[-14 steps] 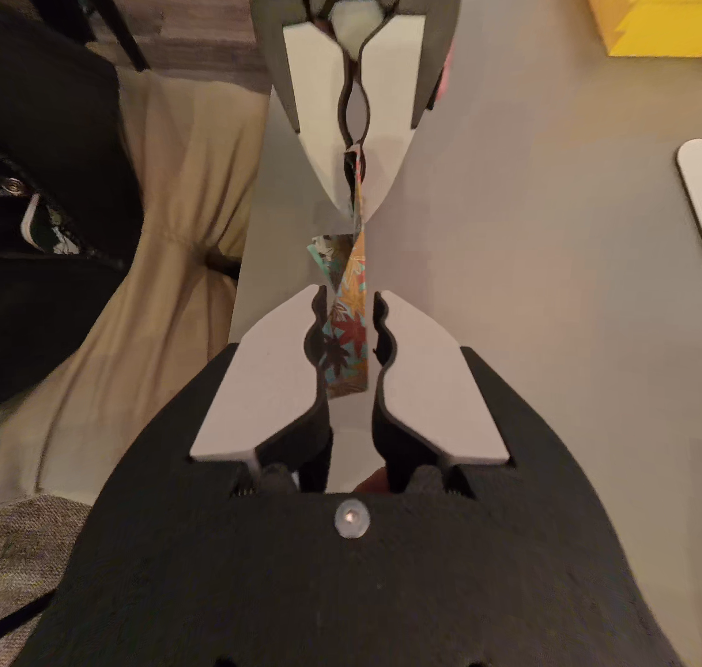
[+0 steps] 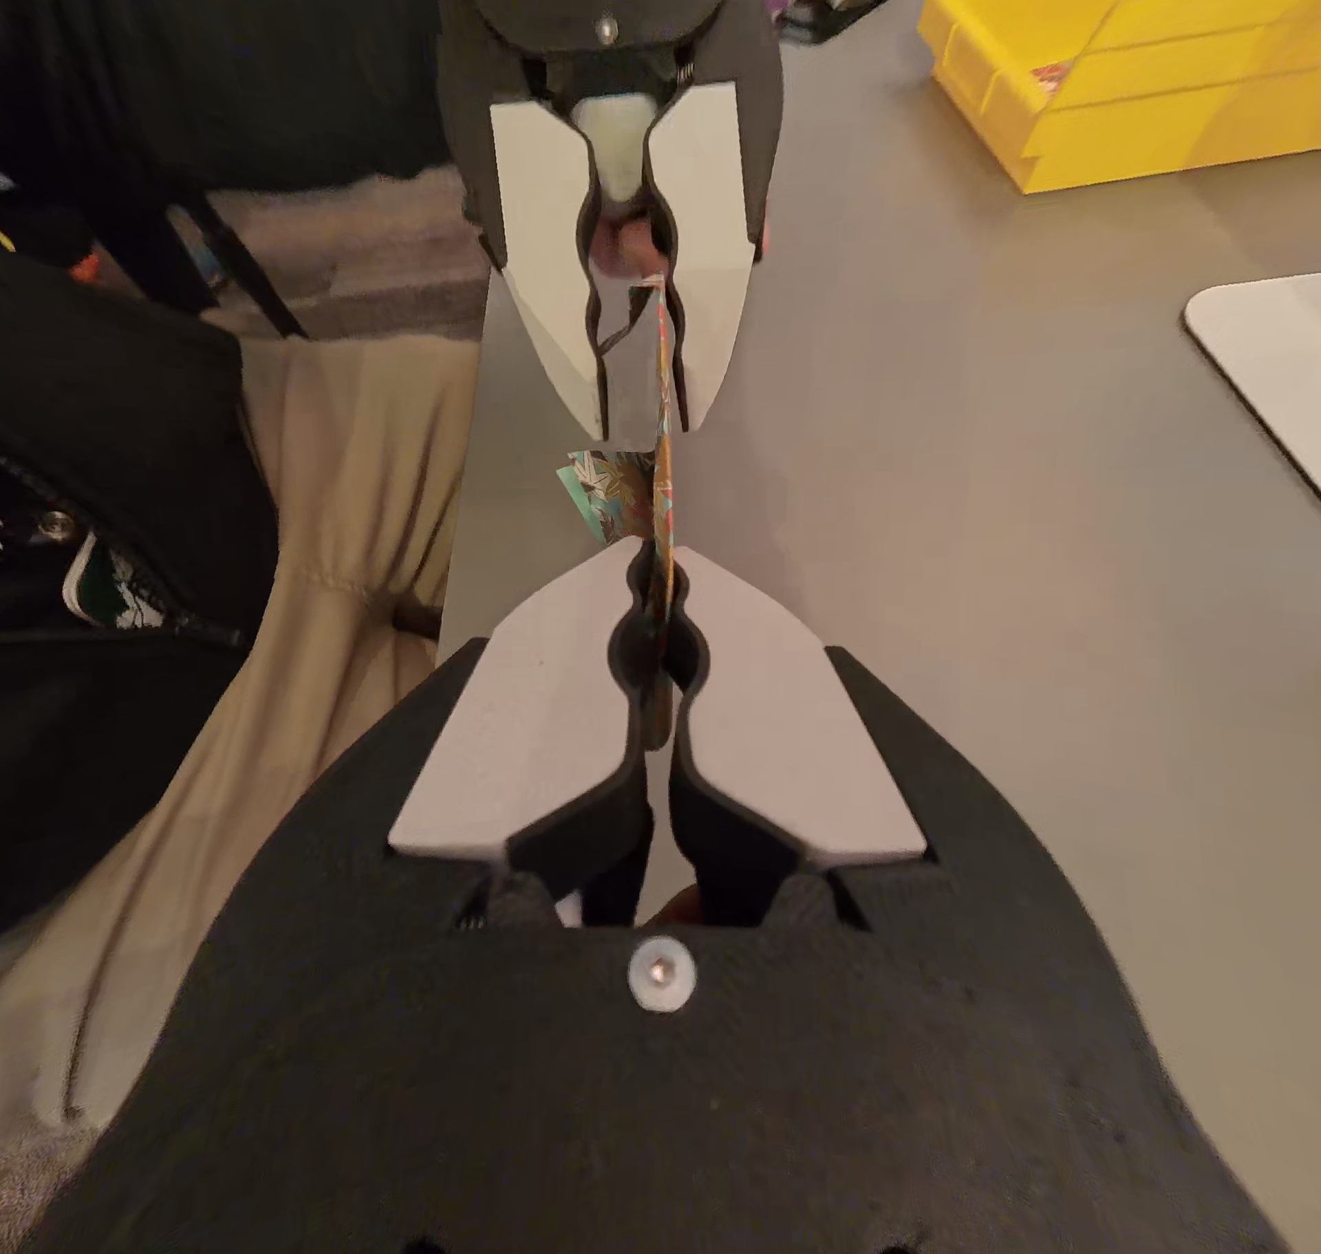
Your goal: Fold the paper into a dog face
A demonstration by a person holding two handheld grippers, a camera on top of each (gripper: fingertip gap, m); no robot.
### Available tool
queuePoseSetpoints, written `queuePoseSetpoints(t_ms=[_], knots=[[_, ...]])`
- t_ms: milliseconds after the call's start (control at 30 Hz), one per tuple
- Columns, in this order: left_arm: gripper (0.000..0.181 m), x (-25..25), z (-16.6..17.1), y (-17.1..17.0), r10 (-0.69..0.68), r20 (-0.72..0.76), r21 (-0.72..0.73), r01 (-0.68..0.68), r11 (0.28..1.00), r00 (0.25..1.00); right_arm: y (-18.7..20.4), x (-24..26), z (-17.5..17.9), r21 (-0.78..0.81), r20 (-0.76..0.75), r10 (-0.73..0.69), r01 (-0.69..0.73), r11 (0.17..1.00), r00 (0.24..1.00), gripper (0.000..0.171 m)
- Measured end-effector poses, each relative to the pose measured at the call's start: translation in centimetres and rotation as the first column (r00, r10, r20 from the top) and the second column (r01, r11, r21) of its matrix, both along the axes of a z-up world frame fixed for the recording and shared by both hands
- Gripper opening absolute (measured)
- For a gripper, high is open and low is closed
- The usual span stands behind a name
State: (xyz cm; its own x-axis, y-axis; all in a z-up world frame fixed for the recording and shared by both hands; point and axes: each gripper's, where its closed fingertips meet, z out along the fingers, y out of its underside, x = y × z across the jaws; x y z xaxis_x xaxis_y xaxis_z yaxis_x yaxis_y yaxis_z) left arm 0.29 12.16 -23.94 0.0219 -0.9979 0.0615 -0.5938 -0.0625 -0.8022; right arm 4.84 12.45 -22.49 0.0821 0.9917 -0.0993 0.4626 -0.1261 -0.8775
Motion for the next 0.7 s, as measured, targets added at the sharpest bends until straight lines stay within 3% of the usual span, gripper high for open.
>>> queuePoseSetpoints(t_ms=[33,200,333,433,567,700], knots=[[0.026,0.1,0.4,0.3,0.017,0.051,-0.029,-0.015,0.999,0.999,0.0,0.0,0.5,-0.026,-0.038,-0.008,0.007,1.0,0.999,0.0],[0.019,0.5,1.6,0.8,0.06,0.194,-0.122,-0.037,0.992,0.979,0.6,0.5,1.1,-0.121,-0.117,-0.065,0.05,0.991,0.991,0.0],[0.0,0.8,2.2,1.2,0.087,0.248,-0.143,-0.053,0.988,0.965,0.5,0.6,1.7,-0.163,-0.16,-0.072,0.046,0.986,0.985,0.006],[0.001,0.4,2.0,1.2,0.086,0.241,-0.165,-0.047,0.985,0.967,0.7,1.2,2.6,-0.156,-0.184,-0.081,0.052,0.986,0.98,0.02],[0.001,0.1,2.2,1.1,0.075,0.245,-0.185,-0.03,0.982,0.967,0.3,2.0,3.5,-0.152,-0.174,-0.031,0.004,0.988,0.984,0.024],[0.0,0.1,2.4,0.3,0.027,0.236,-0.191,0.019,0.981,0.971,0.1,1.7,3.2,-0.13,-0.112,0.012,-0.026,0.991,0.994,0.008]])
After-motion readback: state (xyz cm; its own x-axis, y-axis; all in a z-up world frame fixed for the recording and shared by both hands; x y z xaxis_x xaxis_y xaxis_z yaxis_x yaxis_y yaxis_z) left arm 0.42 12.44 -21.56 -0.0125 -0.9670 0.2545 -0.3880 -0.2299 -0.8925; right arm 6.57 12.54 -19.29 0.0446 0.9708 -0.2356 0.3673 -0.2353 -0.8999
